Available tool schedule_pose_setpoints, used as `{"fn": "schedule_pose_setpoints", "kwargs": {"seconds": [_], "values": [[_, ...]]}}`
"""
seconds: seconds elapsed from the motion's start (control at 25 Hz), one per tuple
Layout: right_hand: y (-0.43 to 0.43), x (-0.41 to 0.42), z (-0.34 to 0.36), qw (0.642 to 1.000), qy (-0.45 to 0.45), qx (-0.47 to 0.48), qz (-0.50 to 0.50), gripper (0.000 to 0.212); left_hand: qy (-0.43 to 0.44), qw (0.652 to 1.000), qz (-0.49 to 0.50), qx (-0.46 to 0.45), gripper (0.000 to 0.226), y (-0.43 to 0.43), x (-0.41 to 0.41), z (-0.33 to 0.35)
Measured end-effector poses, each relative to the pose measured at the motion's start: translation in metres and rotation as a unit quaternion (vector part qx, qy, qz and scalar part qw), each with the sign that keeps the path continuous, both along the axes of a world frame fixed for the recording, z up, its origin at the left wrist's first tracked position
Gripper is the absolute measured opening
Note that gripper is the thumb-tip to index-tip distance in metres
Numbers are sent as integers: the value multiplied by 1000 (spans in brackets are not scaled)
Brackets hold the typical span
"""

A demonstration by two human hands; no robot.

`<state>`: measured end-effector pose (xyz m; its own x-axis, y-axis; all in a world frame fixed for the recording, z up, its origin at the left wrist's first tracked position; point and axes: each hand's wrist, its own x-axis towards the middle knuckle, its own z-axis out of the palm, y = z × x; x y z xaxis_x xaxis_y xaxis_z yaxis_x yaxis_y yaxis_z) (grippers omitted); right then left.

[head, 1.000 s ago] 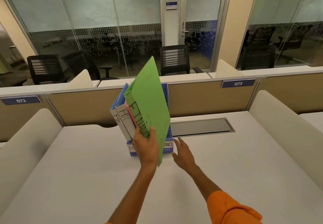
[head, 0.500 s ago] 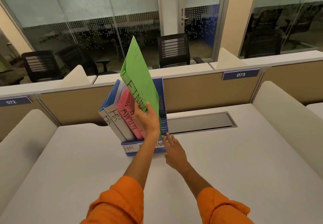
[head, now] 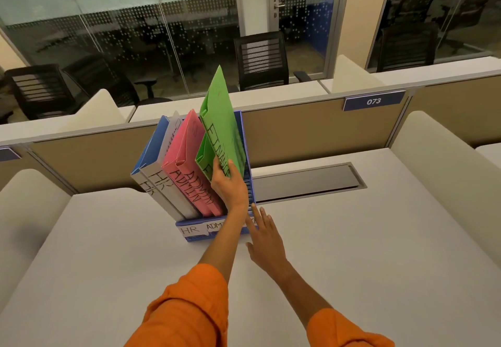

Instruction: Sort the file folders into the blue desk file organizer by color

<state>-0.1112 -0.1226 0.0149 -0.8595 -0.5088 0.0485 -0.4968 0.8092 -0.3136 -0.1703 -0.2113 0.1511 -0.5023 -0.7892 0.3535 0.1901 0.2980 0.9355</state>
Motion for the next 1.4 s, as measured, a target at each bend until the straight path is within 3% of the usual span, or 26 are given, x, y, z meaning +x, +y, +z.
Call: {"fn": "schedule_pose_setpoints", "kwargs": {"seconds": [0.36,0.6,0.96,1.2,1.4], "values": [[0,-1,-7,1000,-2,-15,-2,83,-29,998,-5,51,37,4,-10,-29],[0,-1,-10,1000,8,-18,-2,77,-108,991,-16,73,41,9,-4,-55],[1,0,-10,1000,9,-22,-1,80,-194,977,-30,89,30,11,18,-55],[2,1,3,1000,-13,24,-4,87,-194,979,-63,-26,17,-3,64,-60],[4,14,25,999,-31,32,-17,89,-304,926,-63,-212,30,-30,117,-73]]}}
